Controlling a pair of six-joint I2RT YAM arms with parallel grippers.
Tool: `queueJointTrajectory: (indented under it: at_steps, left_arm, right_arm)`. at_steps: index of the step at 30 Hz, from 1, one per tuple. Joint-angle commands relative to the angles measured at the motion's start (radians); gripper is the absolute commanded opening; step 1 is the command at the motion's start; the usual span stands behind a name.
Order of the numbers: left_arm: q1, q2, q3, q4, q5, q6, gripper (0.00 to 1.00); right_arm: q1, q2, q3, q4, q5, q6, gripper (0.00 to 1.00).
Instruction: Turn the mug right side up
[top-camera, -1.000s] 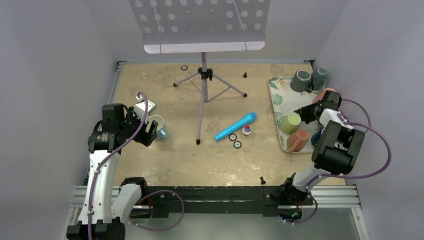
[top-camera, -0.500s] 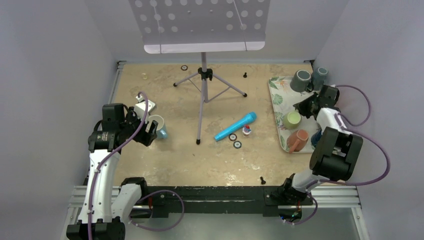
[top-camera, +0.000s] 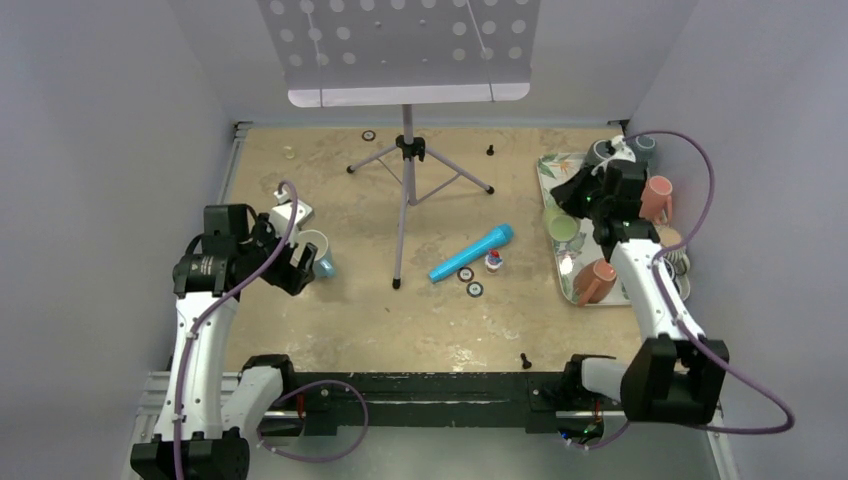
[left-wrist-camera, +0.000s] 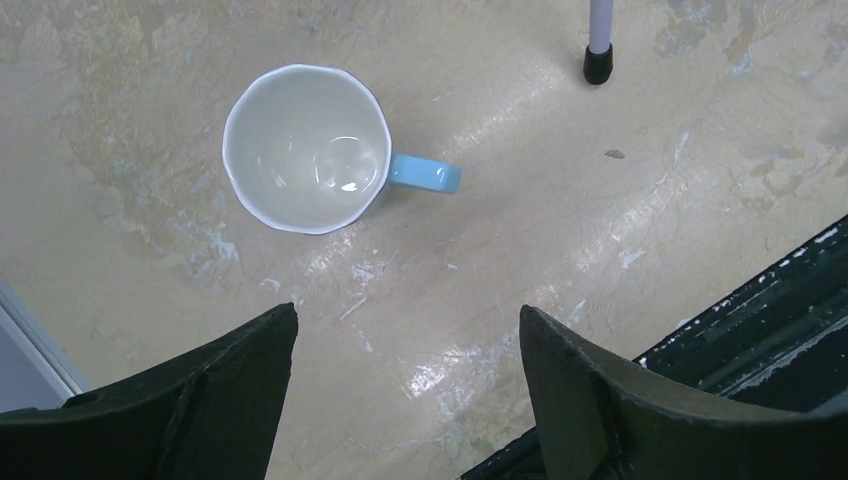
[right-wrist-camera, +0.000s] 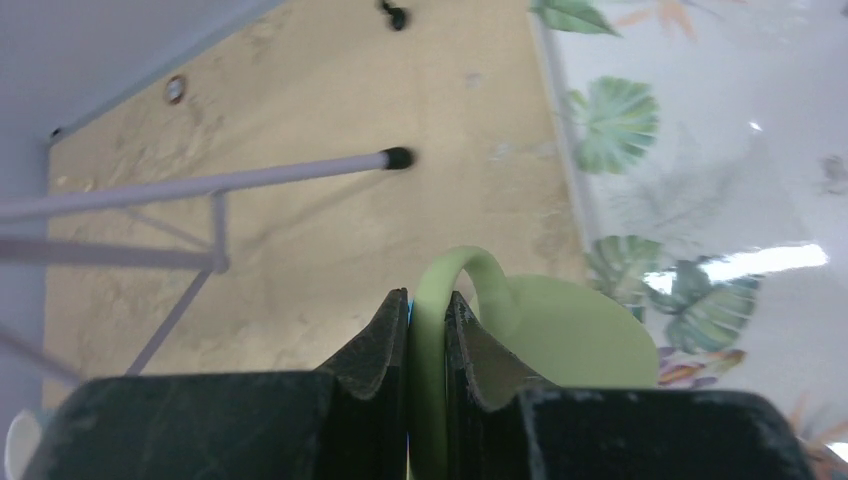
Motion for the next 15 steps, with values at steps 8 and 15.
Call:
queueJointTrajectory:
  at_steps: [8,15]
  left_arm:
    - [-0.002,0.023,0.348,-0.336,0.450,0.131,0.91]
    - [-0.003,0.028,0.512,-0.333,0.742,-0.014,0.95]
  right_arm:
    - [0.477,-0.436,-0.010,0.169,-0.109,-0.080,0.00]
    - [0.914,-0.415,0.031,0.489,-0.132,-0.071,0.00]
